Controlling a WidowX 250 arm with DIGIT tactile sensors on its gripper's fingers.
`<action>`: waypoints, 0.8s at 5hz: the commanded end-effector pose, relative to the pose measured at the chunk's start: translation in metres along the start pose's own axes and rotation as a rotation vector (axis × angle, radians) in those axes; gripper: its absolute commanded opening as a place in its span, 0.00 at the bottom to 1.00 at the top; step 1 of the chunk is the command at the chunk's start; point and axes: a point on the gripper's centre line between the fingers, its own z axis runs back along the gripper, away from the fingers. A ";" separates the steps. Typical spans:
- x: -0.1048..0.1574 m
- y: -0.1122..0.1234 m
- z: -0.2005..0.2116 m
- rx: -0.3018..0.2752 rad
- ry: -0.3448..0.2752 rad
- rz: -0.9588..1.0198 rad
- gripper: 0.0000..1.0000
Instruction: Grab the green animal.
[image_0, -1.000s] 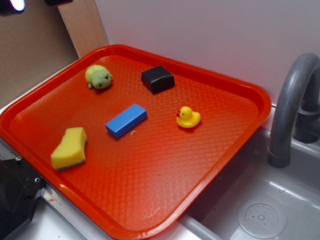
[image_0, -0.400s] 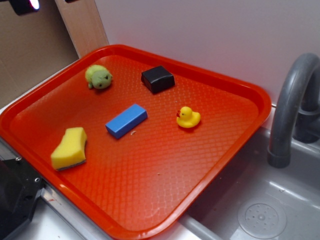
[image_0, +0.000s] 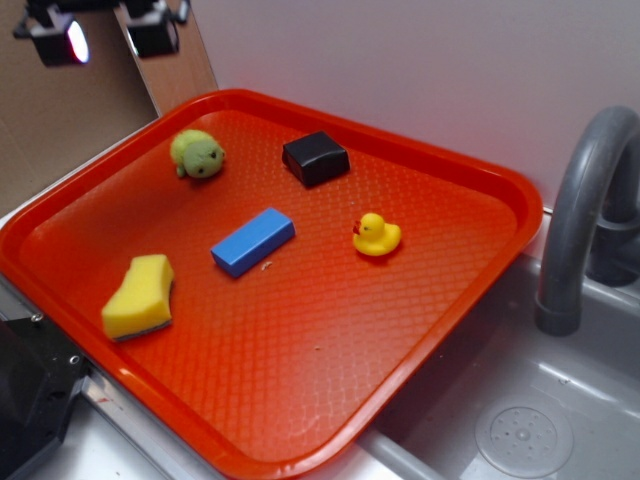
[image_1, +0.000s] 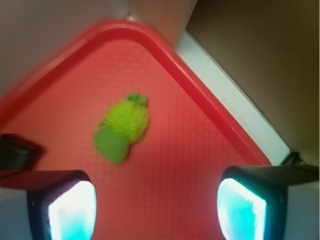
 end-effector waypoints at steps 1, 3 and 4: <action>0.026 -0.021 -0.018 -0.122 0.025 0.024 1.00; 0.034 -0.033 -0.023 -0.106 0.056 0.091 1.00; 0.023 -0.032 -0.043 -0.050 0.036 0.042 1.00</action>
